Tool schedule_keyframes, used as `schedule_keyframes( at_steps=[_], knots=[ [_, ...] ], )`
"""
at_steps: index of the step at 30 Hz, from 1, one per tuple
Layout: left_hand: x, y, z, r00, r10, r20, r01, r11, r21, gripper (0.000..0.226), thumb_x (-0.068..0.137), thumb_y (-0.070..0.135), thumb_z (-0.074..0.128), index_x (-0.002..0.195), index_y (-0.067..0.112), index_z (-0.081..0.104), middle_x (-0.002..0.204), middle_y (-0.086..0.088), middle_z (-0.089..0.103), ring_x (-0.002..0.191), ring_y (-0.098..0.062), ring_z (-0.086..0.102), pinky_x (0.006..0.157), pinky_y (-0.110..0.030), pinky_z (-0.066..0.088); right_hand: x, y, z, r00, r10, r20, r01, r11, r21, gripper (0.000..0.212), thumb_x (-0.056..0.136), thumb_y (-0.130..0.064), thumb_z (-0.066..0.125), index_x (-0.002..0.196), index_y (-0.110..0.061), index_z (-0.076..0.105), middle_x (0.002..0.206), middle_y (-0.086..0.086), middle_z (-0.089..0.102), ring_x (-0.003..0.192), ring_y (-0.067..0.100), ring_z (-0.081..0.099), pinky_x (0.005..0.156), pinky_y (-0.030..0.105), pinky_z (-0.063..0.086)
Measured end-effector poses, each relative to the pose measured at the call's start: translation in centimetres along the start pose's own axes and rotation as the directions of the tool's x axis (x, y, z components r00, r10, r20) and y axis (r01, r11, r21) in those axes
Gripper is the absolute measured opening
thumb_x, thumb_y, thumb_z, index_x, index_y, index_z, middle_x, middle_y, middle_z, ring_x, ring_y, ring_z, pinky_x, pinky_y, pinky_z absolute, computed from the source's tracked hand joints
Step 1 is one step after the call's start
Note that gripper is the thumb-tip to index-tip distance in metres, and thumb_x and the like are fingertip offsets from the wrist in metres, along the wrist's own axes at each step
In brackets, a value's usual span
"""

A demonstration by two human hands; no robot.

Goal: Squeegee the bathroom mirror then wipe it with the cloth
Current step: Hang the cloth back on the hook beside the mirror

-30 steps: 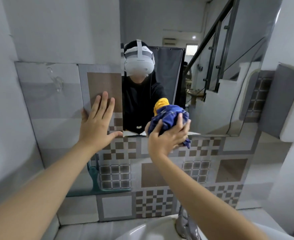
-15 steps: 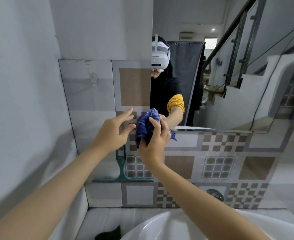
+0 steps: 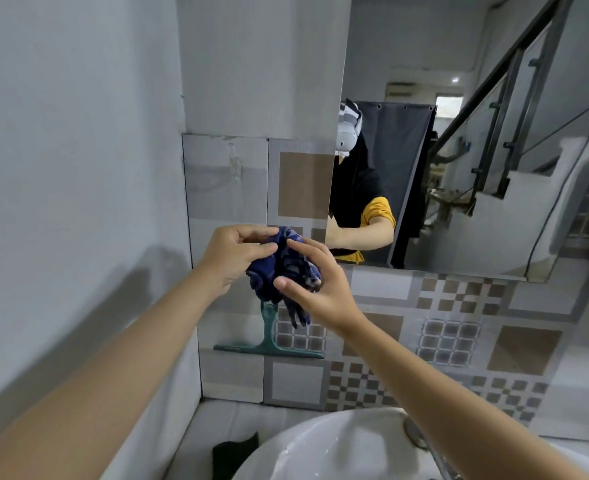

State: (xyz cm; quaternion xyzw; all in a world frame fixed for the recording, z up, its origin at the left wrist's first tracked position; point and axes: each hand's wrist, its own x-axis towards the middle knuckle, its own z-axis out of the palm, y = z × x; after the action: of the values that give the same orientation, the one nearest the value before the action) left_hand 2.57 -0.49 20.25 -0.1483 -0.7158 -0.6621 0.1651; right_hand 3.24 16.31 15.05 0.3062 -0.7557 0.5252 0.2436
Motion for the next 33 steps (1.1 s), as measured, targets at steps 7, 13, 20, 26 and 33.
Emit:
schedule_keyframes(
  at_steps=[7,13,20,26,33],
  knots=[
    [0.3,2.4,-3.4,0.988,0.141,-0.062,-0.123,0.965,0.231,0.026,0.074,-0.005,0.069,0.089,0.016,0.073,0.086,0.005,0.07,0.075,-0.005,0.066,0.072,-0.02,0.054,4.1,-3.1,1.3,0.975,0.069,-0.212,-0.063,0.997,0.038,0.016,0.079,-0.01,0.075,0.094,-0.016,0.07,0.092,-0.001,0.072,0.085,0.012,0.07,0.076,0.04,0.06],
    [2.1,5.4,-6.2,0.932,0.361,-0.029,-0.272,0.75,0.603,0.025,0.08,-0.001,0.064,0.098,0.014,0.073,0.091,0.009,0.066,0.082,-0.004,0.061,0.075,-0.003,0.043,9.5,-5.9,-0.1,0.975,-0.219,-0.028,0.188,0.888,-0.42,0.02,0.086,-0.005,0.061,0.097,-0.016,0.075,0.092,-0.002,0.075,0.085,0.014,0.069,0.078,0.03,0.057],
    [6.0,7.2,-7.9,0.819,0.567,0.086,-0.373,0.414,0.83,0.033,0.084,-0.006,0.054,0.109,0.009,0.068,0.085,-0.014,0.059,0.079,-0.024,0.053,0.07,-0.025,0.038,15.6,-7.1,-0.9,0.925,-0.363,0.114,0.363,0.751,-0.552,0.025,0.089,0.002,0.054,0.103,-0.008,0.073,0.095,0.015,0.064,0.083,0.031,0.062,0.075,0.044,0.053],
    [9.4,8.5,-8.5,0.813,0.575,0.093,-0.35,0.355,0.867,0.036,0.086,-0.007,0.051,0.117,0.007,0.062,0.091,-0.012,0.053,0.084,-0.025,0.052,0.074,-0.034,0.048,19.6,-8.0,-0.2,0.931,-0.345,0.117,0.342,0.715,-0.61,0.026,0.094,-0.004,0.051,0.11,-0.01,0.07,0.098,0.008,0.047,0.081,0.028,0.055,0.071,0.044,0.054],
    [11.3,8.4,-9.1,0.856,0.516,0.019,-0.252,0.387,0.887,0.034,0.087,-0.003,0.05,0.114,0.011,0.065,0.097,-0.012,0.054,0.085,-0.025,0.053,0.075,-0.027,0.042,21.0,-7.2,0.8,0.974,-0.156,0.163,0.221,0.812,-0.54,0.036,0.087,-0.029,0.067,0.117,-0.009,0.066,0.105,0.009,0.05,0.091,0.018,0.048,0.08,0.022,0.036]
  ],
)
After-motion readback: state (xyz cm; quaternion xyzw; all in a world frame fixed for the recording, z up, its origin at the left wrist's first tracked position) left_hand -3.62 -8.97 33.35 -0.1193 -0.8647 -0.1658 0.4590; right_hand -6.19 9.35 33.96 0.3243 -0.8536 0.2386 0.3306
